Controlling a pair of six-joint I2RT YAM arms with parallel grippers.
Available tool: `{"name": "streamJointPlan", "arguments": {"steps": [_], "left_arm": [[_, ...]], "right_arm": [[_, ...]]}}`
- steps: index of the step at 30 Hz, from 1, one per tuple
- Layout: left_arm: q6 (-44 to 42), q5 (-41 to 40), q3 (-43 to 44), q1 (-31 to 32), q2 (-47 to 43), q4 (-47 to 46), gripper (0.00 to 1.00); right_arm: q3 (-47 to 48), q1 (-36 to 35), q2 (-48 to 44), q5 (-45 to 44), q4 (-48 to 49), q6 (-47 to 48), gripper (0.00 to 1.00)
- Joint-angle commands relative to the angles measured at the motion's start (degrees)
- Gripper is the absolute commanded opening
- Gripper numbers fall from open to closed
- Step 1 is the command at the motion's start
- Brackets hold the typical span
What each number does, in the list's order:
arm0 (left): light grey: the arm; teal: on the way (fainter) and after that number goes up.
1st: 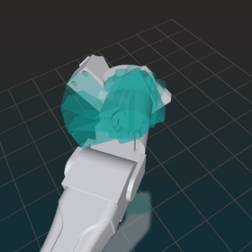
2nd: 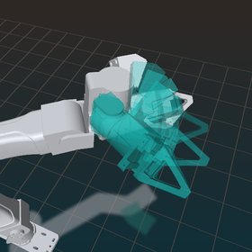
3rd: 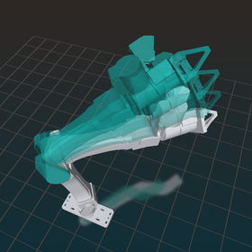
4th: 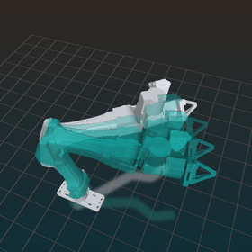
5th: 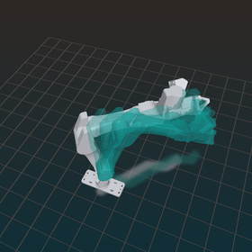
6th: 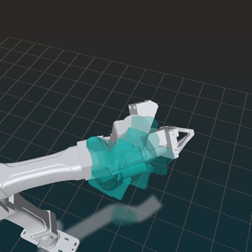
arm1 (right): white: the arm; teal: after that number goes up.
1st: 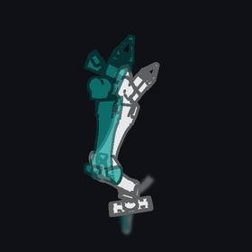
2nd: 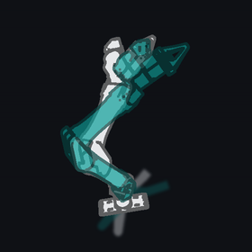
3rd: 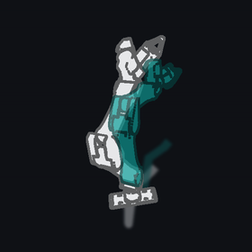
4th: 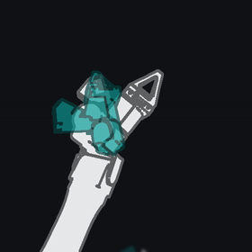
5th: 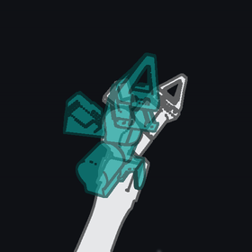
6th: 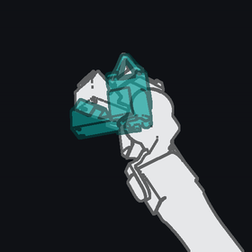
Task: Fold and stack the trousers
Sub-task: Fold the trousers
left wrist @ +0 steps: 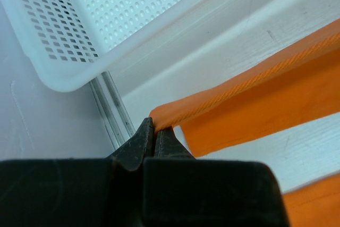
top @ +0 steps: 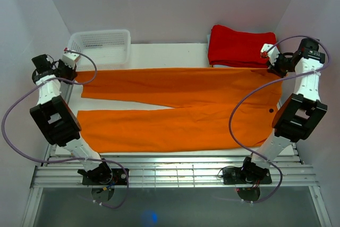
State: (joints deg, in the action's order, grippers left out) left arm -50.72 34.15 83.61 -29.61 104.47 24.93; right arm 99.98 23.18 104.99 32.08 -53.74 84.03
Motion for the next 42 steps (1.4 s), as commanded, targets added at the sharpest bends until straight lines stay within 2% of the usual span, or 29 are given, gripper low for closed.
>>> {"name": "streamJointPlan", "arguments": {"steps": [1, 7, 11, 16, 22, 25, 29, 34, 39, 42], "left_arm": [[-0.69, -1.99, -0.99, -6.07, -9.00, -5.77, 0.00], [-1.66, 1.62, -1.96, -9.50, -13.32, -2.62, 0.00], [-3.51, 4.78, -4.59, -12.05, -18.92, 0.90, 0.00], [-10.00, 8.64, -17.06, -17.32, -27.28, 5.65, 0.00], [-21.95, 8.65, -32.43, -24.17, -36.42, 11.01, 0.00], [-25.91, 8.91, -36.31, -28.30, -38.28, 13.20, 0.00], [-29.43, 6.81, -38.96, -29.46, -36.62, 14.27, 0.00], [-30.85, 6.10, -35.37, -29.55, -33.54, 17.78, 0.00], [-27.17, 10.49, -25.98, -29.55, -33.62, 21.03, 0.00], [-29.61, 11.02, -22.28, -29.72, -34.15, 26.21, 0.00]], "right_arm": [[-1.53, 4.94, -5.84, -2.37, 5.48, 2.19, 0.08], [-6.37, 7.05, -12.08, 0.27, 5.39, 4.82, 0.08], [-14.69, 10.38, -18.04, 1.85, 5.30, 8.77, 0.08], [-25.61, 14.52, -23.15, 2.64, 5.13, 16.94, 0.08], [-38.25, 20.14, -28.87, 2.20, 3.29, 25.73, 0.08], [-44.06, 23.13, -30.89, 1.50, 3.20, 30.39, 0.08], [-48.30, 24.02, -31.86, 1.67, 3.55, 32.60, 0.08], [-49.01, 24.11, -32.57, 1.06, 2.85, 33.22, 0.08], [-39.46, 24.11, -31.34, 5.71, -3.21, 30.93, 0.08], [-36.62, 24.28, -30.81, 4.50, -6.82, 31.72, 0.08]]}}
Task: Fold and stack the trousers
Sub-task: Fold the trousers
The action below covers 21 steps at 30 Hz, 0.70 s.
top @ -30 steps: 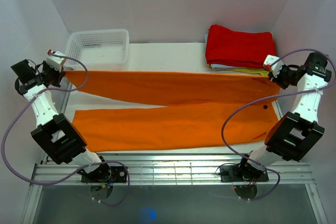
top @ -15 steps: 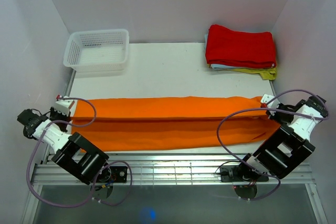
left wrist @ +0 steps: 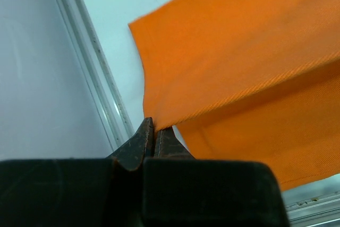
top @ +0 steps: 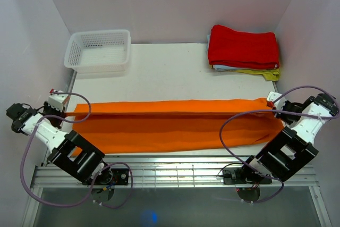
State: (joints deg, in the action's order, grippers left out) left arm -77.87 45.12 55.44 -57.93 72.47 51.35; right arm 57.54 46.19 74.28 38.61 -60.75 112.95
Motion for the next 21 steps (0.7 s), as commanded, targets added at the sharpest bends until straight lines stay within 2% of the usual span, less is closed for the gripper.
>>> {"name": "streamJointPlan", "arguments": {"steps": [1, 4, 6, 9, 12, 14, 17, 21], "left_arm": [[-3.16, -0.12, 7.13, -1.57, -2.76, 3.02, 0.00], [-9.57, -0.65, 6.27, -2.97, -4.87, 9.79, 0.00], [-13.44, -3.63, 3.29, -3.50, -6.54, 10.35, 0.00], [-20.56, -9.78, -5.84, -3.94, -8.66, 11.31, 0.00], [-24.60, -15.30, -16.13, -3.94, -7.17, 8.08, 0.00], [-23.66, -17.08, -21.48, -3.86, -3.59, 0.97, 0.00], [-18.74, -20.42, -23.01, -3.16, 2.74, -7.30, 0.00], [-8.64, -22.18, -15.31, -1.66, 18.62, -11.98, 0.00]], "right_arm": [[5.83, 1.53, -0.10, -2.48, -0.24, 3.42, 0.08], [3.47, 3.11, -0.71, -4.50, -0.95, 7.72, 0.08], [1.10, 3.37, -1.24, -6.61, -0.34, 11.06, 0.08], [-5.66, 3.46, -2.73, -9.95, 2.63, 14.05, 0.08], [-14.98, 3.46, -4.23, -14.34, 7.91, 16.69, 0.08], [-19.98, 3.46, -4.50, -16.80, 13.19, 17.74, 0.08], [-21.59, 3.29, -2.66, -18.30, 16.89, 16.61, 0.08], [-19.67, 1.54, 1.73, -19.27, 20.23, 9.77, 0.08]]}}
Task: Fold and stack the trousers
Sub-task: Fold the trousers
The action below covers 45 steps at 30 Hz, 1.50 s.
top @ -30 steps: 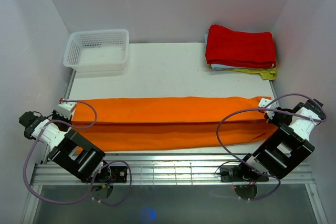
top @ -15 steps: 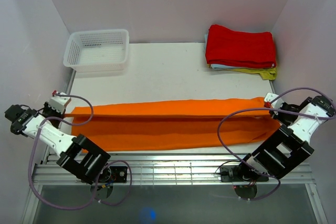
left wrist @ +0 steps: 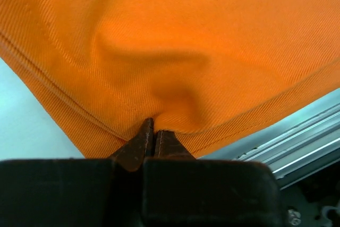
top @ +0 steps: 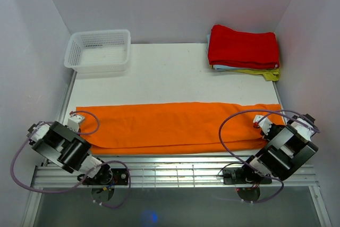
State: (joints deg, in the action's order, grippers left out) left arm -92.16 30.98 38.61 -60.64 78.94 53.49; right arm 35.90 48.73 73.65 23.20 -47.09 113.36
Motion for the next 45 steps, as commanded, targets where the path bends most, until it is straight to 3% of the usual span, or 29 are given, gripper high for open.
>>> {"name": "streamJointPlan", "arguments": {"steps": [1, 4, 9, 14, 21, 27, 36, 45], "left_arm": [[10.37, -8.56, 3.30, 1.75, 14.64, -15.16, 0.00], [17.17, -8.83, 10.57, 5.09, 22.45, -16.92, 0.00], [29.04, -7.87, 20.26, 12.82, 28.20, -17.81, 0.00], [34.41, -7.69, 30.70, 18.19, 31.01, -16.06, 0.00], [33.54, -5.85, 43.38, 17.58, 29.62, -10.17, 0.00], [34.06, -4.62, 53.21, 17.40, 30.22, -9.02, 0.00], [41.53, -1.01, 69.75, 17.92, 37.16, -7.01, 0.00], [53.57, -0.65, 81.43, 24.34, 39.97, -11.82, 0.00]], "right_arm": [[2.42, -2.40, 4.38, -4.39, 7.36, 6.03, 0.08], [3.56, -5.91, 7.99, -5.97, 10.96, -0.91, 0.08], [6.63, -11.63, 12.65, -6.50, 16.67, -11.56, 0.08], [17.61, -15.16, 17.93, -4.58, 11.95, -18.61, 0.08], [28.16, -14.28, 16.36, -2.46, 5.00, -17.30, 0.08], [35.27, -14.28, 18.36, -1.58, 5.17, -17.29, 0.08], [46.88, -14.36, 22.59, 1.40, 5.34, -22.91, 0.08], [54.62, -16.30, 24.96, 2.20, 12.28, -34.08, 0.08]]}}
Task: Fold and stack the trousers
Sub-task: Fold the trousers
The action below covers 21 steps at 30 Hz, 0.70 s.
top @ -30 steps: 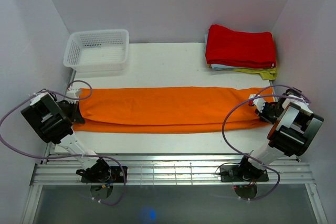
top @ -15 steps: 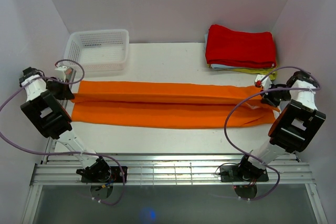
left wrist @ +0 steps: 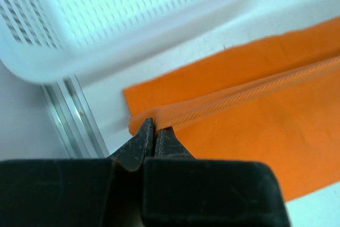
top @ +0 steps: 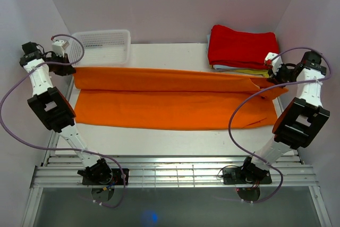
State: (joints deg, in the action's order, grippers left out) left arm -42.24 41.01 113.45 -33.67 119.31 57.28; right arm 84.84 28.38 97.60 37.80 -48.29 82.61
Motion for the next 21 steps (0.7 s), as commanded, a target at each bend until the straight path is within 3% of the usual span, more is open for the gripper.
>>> {"name": "streamJointPlan", "arguments": {"steps": [1, 7, 17, 21], "left_arm": [[4.96, -12.00, 8.44, -1.93, 0.39, -15.96, 0.00], [6.03, -15.70, 20.41, -0.78, 5.58, -16.41, 0.00], [4.53, -15.79, 8.82, -2.19, -3.37, -23.78, 0.00], [4.62, -15.79, 8.45, -3.59, -3.64, -25.01, 0.00]], "right_arm": [[6.21, 4.05, 1.19, -12.58, 13.66, -4.11, 0.08], [7.89, 4.14, 1.10, -12.31, 13.93, -4.39, 0.08], [8.32, 6.86, -0.92, -9.42, 13.84, -2.98, 0.08], [9.47, 9.05, -1.27, -7.66, 13.66, -3.51, 0.08]]}}
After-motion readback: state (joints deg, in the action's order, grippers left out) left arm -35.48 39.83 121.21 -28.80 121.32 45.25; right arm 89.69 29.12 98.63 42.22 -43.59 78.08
